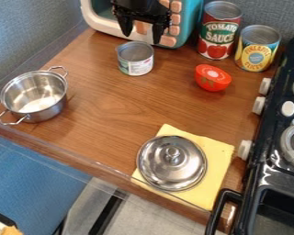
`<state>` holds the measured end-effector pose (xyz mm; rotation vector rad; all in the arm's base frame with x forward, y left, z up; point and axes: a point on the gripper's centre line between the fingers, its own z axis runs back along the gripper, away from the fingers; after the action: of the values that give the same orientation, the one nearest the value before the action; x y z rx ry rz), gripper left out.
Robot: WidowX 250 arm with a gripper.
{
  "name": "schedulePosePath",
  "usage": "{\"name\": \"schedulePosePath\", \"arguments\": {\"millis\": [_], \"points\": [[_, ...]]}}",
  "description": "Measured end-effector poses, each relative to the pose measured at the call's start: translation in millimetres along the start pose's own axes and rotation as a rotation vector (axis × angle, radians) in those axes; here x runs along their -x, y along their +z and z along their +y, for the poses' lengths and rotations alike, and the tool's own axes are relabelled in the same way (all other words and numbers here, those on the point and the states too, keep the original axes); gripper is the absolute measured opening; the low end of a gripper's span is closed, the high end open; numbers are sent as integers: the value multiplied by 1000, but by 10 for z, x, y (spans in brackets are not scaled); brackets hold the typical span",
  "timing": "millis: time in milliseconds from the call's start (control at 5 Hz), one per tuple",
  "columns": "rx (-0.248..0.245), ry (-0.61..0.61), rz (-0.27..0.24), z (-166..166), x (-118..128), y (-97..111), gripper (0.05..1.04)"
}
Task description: Move can in front of the microwave oven to the right side of the silver pot
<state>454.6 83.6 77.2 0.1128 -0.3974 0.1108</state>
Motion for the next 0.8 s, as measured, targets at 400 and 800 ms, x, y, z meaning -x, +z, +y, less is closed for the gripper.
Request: {"name": "schedulePosePath", "arguments": {"millis": [400,800], "points": [[13,-5,9,-16,-16,-142,1001],[22,-16,9,-25,-44,-171,1001]]}}
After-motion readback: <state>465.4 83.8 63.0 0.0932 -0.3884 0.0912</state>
